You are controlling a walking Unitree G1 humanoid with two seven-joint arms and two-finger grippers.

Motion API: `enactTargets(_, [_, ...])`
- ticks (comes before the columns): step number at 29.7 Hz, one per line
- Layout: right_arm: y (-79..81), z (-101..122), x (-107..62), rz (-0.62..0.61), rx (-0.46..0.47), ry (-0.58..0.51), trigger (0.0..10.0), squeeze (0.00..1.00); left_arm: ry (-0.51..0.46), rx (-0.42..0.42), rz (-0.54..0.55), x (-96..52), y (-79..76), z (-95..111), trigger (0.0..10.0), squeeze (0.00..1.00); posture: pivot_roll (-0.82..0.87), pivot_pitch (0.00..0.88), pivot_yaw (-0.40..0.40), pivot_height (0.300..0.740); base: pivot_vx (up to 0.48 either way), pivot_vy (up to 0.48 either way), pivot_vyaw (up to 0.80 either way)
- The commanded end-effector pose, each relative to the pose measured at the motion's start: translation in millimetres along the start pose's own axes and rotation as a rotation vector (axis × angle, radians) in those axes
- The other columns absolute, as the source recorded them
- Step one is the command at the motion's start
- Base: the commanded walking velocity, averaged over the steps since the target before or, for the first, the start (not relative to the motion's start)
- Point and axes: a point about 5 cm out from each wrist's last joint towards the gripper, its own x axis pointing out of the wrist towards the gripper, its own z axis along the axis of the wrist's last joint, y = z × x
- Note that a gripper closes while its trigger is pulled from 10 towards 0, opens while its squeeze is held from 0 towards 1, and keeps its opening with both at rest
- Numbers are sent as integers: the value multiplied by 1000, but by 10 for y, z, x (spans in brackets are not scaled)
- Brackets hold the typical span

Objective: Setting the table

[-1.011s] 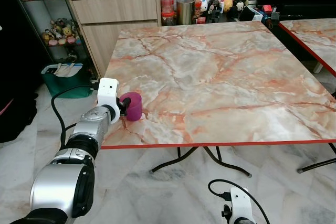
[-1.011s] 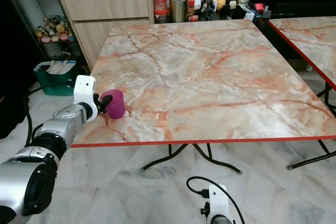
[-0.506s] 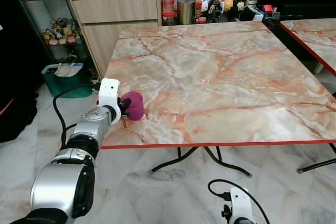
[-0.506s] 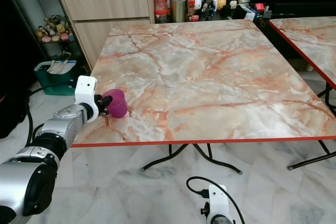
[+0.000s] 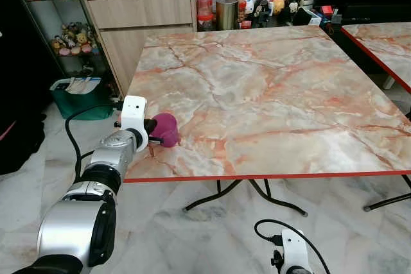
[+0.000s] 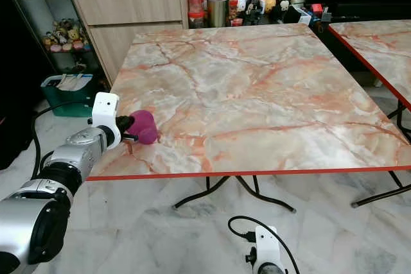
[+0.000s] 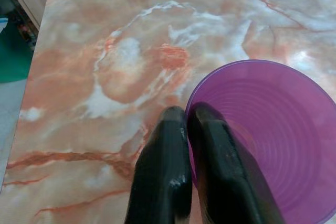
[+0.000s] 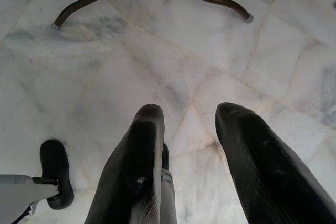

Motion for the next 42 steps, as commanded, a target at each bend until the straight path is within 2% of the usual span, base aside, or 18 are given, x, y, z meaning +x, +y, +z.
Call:
enactTargets(1, [24,1,0,3,-1,2,10000,0,27,14,-4,-4,-1,-48,0,0,-48,0,63,728,0,0,0])
enactTargets(7, [27,6,1,4,-1,1,10000,0,-9,-38,29,-17,46,-36,0,0,-48,0,62,728,0,0,0])
enactTargets(10, [26,5,1,3,-1,1,10000,0,-130,-95,103,-56,172,88,0,0,-48,0,61,728,0,0,0])
enactTargets(11, [27,6,1,3,-1,1,10000,0,-203,-117,168,-95,279,173,0,0,-48,0,61,728,0,0,0])
enactTargets(13, [26,6,1,3,-1,1,10000,0,-244,-125,213,-125,352,222,0,0,-48,0,61,728,0,0,0])
enactTargets(14, [25,8,1,3,-1,1,10000,0,-259,-125,273,-159,443,238,4549,0,-47,0,60,728,0,0,0])
enactTargets(15, [24,12,2,3,-1,-1,10000,0,-283,-118,369,-233,610,252,10000,0,-46,0,60,728,0,0,0])
enactTargets(16, [24,12,2,3,-1,-1,10000,0,-283,-118,369,-233,610,252,10000,0,-46,0,60,728,0,0,0])
enactTargets(18, [25,16,2,3,-1,-2,10000,0,-305,-68,524,-401,915,219,10000,0,-44,0,59,728,0,0,0])
enactTargets(19, [25,16,2,3,-1,-2,10000,0,-305,-68,524,-401,915,219,10000,0,-44,0,59,728,0,0,0])
enactTargets(20, [26,18,3,4,-2,-3,10000,0,-288,-27,620,-508,1083,146,10000,0,-43,0,59,728,0,0,0])
enactTargets(22, [26,19,3,4,-2,-3,10000,0,-280,-12,649,-540,1130,121,10000,0,-43,0,59,728,0,0,0])
enactTargets(25, [30,13,2,5,0,-2,10000,0,-223,25,789,-713,1346,-83,10000,0,-41,0,59,728,0,0,0])
enactTargets(28, [30,8,1,5,-1,-1,10000,0,-206,36,840,-778,1407,-162,10000,0,-40,0,58,728,0,0,0])
enactTargets(30, [29,2,0,5,-2,1,10000,0,-110,90,935,-928,1525,-424,10000,0,-40,0,58,728,0,0,0])
enactTargets(36, [28,-2,-1,5,-3,2,10000,0,105,136,1020,-1133,1571,-942,10000,0,-41,0,57,728,0,0,0])
enactTargets(38, [28,-1,-1,5,-3,2,10000,0,204,169,994,-1176,1520,-1154,10000,0,-39,0,57,728,0,0,0])
enactTargets(42, [31,4,0,5,-2,1,10000,0,353,133,928,-1242,1366,-1530,10000,0,-39,0,58,728,0,0,0])
